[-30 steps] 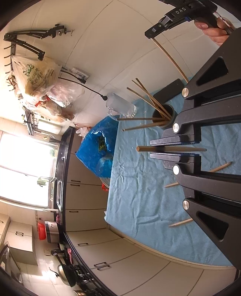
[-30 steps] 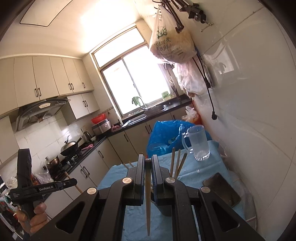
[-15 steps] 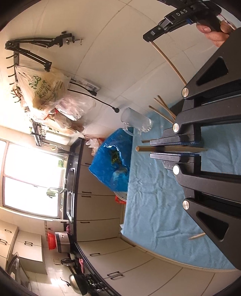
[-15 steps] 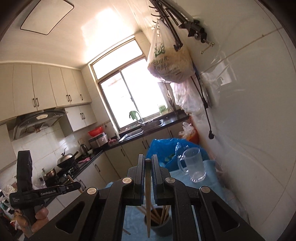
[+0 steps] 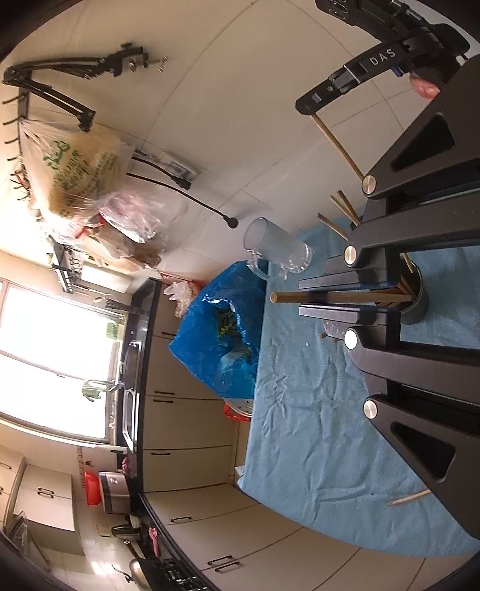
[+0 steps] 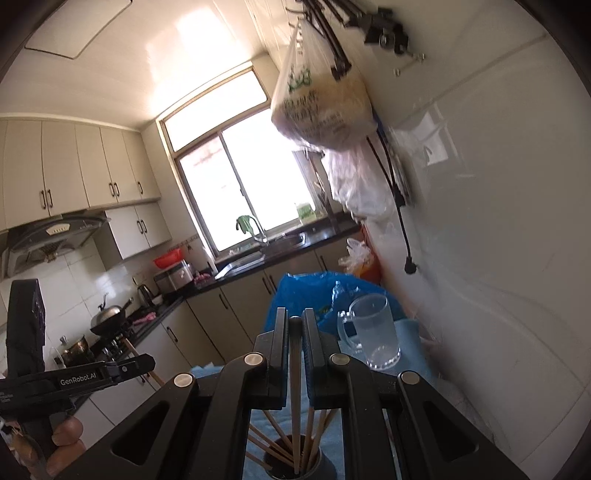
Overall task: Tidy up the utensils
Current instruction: 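Lower the chopsticks into the cup and open the left tool and the right tool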
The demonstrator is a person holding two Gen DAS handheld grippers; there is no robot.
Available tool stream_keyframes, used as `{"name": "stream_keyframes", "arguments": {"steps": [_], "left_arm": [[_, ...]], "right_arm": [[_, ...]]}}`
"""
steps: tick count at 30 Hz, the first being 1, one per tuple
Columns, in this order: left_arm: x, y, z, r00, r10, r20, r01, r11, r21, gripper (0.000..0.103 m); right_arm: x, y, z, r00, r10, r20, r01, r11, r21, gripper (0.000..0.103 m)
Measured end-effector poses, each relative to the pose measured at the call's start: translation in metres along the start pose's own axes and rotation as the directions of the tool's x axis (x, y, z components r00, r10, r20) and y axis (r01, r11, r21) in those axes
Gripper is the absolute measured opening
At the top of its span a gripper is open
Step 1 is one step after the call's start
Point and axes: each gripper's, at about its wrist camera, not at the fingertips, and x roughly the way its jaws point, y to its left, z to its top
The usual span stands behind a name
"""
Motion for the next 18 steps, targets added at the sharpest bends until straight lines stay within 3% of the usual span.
{"name": "stream_keyframes", "arguments": {"steps": [18], "left_arm": [[0.043, 0.014, -0.027, 0.996, 0.022, -0.091, -0.024, 1.000, -0.014, 0.006]], "right_arm": [[0.047, -0.019, -0.040, 0.989, -0.036, -0.142, 0.038, 0.999, 0.009, 0.008]]}}
